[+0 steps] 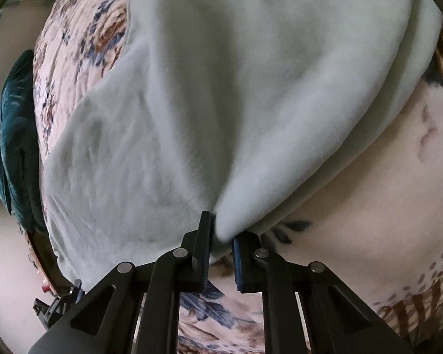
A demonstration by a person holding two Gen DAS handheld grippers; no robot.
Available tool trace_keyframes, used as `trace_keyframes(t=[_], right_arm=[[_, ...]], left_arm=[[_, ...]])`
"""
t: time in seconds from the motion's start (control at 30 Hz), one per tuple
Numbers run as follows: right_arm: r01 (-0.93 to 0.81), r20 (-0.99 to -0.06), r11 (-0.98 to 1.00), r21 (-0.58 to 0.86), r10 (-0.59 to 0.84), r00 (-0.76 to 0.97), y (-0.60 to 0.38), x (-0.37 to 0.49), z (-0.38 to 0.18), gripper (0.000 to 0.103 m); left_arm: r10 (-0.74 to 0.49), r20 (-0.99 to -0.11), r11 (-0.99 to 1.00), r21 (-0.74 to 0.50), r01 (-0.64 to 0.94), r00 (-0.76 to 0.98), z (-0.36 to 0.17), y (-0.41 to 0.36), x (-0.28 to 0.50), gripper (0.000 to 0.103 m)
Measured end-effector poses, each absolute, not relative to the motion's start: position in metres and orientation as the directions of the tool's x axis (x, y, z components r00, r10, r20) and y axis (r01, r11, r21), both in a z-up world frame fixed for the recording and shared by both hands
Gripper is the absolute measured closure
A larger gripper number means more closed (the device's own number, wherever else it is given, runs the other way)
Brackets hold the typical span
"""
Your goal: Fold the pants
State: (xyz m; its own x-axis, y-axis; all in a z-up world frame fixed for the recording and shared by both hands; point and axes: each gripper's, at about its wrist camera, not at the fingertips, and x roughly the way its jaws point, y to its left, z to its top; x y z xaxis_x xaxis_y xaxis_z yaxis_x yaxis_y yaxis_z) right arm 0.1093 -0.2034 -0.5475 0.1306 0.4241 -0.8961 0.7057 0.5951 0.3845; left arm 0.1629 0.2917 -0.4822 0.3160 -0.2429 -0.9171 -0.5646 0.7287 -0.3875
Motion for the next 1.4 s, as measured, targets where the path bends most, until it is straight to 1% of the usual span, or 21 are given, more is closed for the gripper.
trace_keyframes(t=[0.07,0.1,0.17,0.23,0.3,0.57,0.6,0.63,0.67,0.7,0.73,0.8,0.93,1.07,1.13,1.2,1.27,1.3,1.33,1.37,1.4], right_arm=[[0.722,-0.882,0.565,0.398,0.451,0.133,-0.208,0.109,-0.553,0.086],[0.732,-0.878,0.552,0.399,0.461,0.131,-0.207,0.115,-0.556,0.084],[0.755,-0.864,0.515,0.406,0.485,0.134,-0.21,0.117,-0.562,0.07],[0.757,-0.839,0.478,0.446,0.518,0.167,-0.21,0.119,-0.566,0.036],[0.745,-0.829,0.471,0.472,0.526,0.192,-0.208,0.122,-0.564,0.028],[0.762,-0.844,0.48,0.435,0.513,0.158,-0.2,0.125,-0.578,0.028],[0.764,-0.843,0.475,0.436,0.513,0.162,-0.199,0.128,-0.58,0.029],[0.767,-0.848,0.475,0.431,0.505,0.164,-0.2,0.127,-0.581,0.039],[0.771,-0.86,0.484,0.414,0.485,0.158,-0.201,0.125,-0.58,0.049],[0.77,-0.87,0.494,0.405,0.467,0.158,-0.202,0.123,-0.577,0.074],[0.765,-0.882,0.51,0.394,0.442,0.16,-0.203,0.12,-0.573,0.087],[0.757,-0.889,0.52,0.395,0.424,0.172,-0.202,0.115,-0.564,0.092],[0.723,-0.907,0.573,0.386,0.38,0.183,-0.19,0.105,-0.53,0.093],[0.704,-0.914,0.605,0.372,0.371,0.164,-0.179,0.102,-0.515,0.093],[0.697,-0.911,0.628,0.345,0.403,0.088,-0.179,0.106,-0.534,0.084],[0.74,-0.871,0.552,0.385,0.482,0.093,-0.191,0.103,-0.55,0.082],[0.753,-0.839,0.488,0.442,0.522,0.154,-0.204,0.098,-0.547,0.072],[0.742,-0.838,0.484,0.465,0.511,0.191,-0.211,0.095,-0.539,0.05],[0.719,-0.845,0.497,0.485,0.479,0.239,-0.22,0.091,-0.526,0.023],[0.7,-0.849,0.512,0.498,0.453,0.273,-0.227,0.086,-0.515,0.014],[0.679,-0.856,0.537,0.501,0.421,0.299,-0.237,0.08,-0.503,0.013]], left_arm=[[-0.285,-0.898,0.692,-0.435,-0.576,0.336,-0.478,0.299,0.156,0.088],[-0.31,-0.887,0.667,-0.459,-0.587,0.341,-0.474,0.303,0.154,0.079],[-0.377,-0.835,0.591,-0.55,-0.59,0.4,-0.461,0.308,0.147,0.074],[-0.361,-0.83,0.585,-0.557,-0.589,0.426,-0.446,0.309,0.145,0.043],[-0.328,-0.831,0.603,-0.55,-0.578,0.448,-0.442,0.31,0.152,0.035],[-0.339,-0.892,0.63,-0.451,-0.632,0.298,-0.516,0.317,0.212,0.037],[-0.334,-0.895,0.635,-0.447,-0.63,0.298,-0.517,0.316,0.214,0.046],[-0.3,-0.91,0.655,-0.414,-0.632,0.286,-0.517,0.314,0.217,0.078],[-0.284,-0.915,0.665,-0.404,-0.628,0.287,-0.514,0.314,0.217,0.085],[-0.27,-0.912,0.675,-0.408,-0.615,0.309,-0.507,0.314,0.214,0.092],[-0.237,-0.917,0.697,-0.391,-0.601,0.321,-0.498,0.313,0.212,0.095],[-0.177,-0.921,0.736,-0.358,-0.574,0.347,-0.478,0.313,0.201,0.096],[-0.12,-0.933,0.743,-0.312,-0.592,0.34,-0.463,0.328,0.179,0.096],[-0.169,-0.955,0.71,-0.288,-0.643,0.242,-0.503,0.345,0.169,0.091],[-0.2,-0.953,0.664,-0.303,-0.683,0.228,-0.511,0.349,0.162,0.072],[-0.175,-0.96,0.69,-0.279,-0.667,0.22,-0.499,0.341,0.159,0.066],[-0.085,-0.97,0.77,-0.208,-0.603,0.227,-0.473,0.32,0.153,0.059],[-0.046,-0.971,0.8,-0.176,-0.573,0.233,-0.463,0.309,0.15,0.056],[-0.001,-0.973,0.837,-0.129,-0.532,0.233,-0.452,0.293,0.147,0.043],[0.031,-0.973,0.865,-0.089,-0.493,0.231,-0.444,0.278,0.144,0.035],[0.059,-0.972,0.896,-0.049,-0.442,0.228,-0.437,0.256,0.141,0.019]])
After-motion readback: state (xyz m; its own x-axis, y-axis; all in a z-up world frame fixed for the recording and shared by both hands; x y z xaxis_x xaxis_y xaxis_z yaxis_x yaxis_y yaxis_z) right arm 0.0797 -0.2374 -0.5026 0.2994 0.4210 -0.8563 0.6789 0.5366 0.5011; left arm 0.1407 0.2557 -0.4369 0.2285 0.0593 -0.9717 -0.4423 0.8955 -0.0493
